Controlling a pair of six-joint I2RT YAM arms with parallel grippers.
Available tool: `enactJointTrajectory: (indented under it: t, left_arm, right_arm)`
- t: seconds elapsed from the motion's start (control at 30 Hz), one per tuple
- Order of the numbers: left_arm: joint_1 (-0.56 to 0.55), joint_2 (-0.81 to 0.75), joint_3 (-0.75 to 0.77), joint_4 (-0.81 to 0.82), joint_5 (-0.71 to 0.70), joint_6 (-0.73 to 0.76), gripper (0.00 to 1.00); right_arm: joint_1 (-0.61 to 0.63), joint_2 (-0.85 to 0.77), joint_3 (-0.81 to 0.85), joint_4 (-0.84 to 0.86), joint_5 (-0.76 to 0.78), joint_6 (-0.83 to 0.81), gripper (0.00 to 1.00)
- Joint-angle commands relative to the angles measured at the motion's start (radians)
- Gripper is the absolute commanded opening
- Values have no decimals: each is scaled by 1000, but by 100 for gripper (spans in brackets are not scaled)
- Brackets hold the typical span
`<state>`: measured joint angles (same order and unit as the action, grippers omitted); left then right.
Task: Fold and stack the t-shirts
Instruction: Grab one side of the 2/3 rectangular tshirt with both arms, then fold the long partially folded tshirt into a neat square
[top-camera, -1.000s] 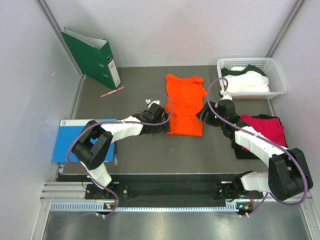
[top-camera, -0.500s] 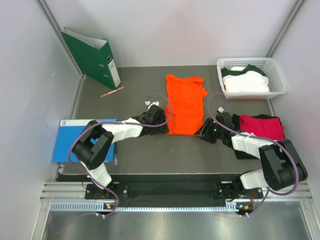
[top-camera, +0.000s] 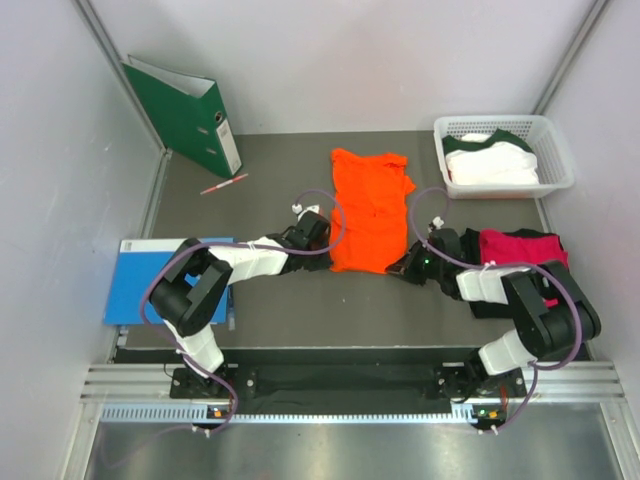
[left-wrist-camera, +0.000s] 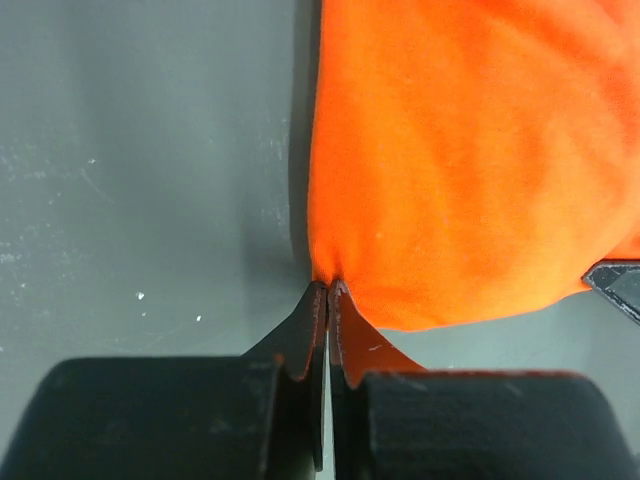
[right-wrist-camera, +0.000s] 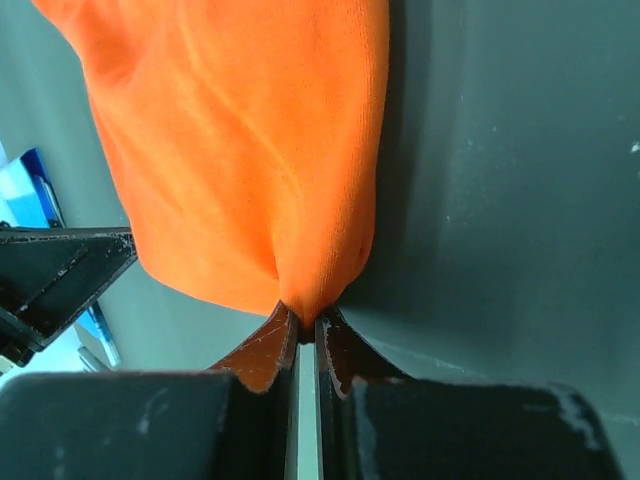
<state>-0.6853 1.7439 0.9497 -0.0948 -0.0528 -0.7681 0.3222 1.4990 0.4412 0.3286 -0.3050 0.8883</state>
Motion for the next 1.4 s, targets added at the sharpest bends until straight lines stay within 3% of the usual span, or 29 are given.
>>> enactJointTrajectory:
  t: [0.0, 0.27, 0.6, 0.8, 0.93, 1.37]
  left_arm:
    - [0, 8, -22, 4, -10, 0, 0]
    - [-19, -110, -92, -46, 11, 4, 0]
    - [-106, -227, -97, -170, -8, 7, 0]
    - [-105, -181, 72, -269, -93, 82, 0]
    - [-96, -141, 200, -298, -116, 118, 0]
    - [15, 74, 564, -385, -93, 240, 0]
  right_arm:
    - [5, -43, -16, -88, 76, -66, 0]
    - [17, -189, -6, -291, 99, -163, 0]
    - [83, -310, -70, -324, 72, -210, 0]
    - [84, -367, 22, -407, 105, -267, 0]
    - [83, -350, 184, -479, 153, -333, 0]
    - [64, -67, 596, -530, 277, -502, 0]
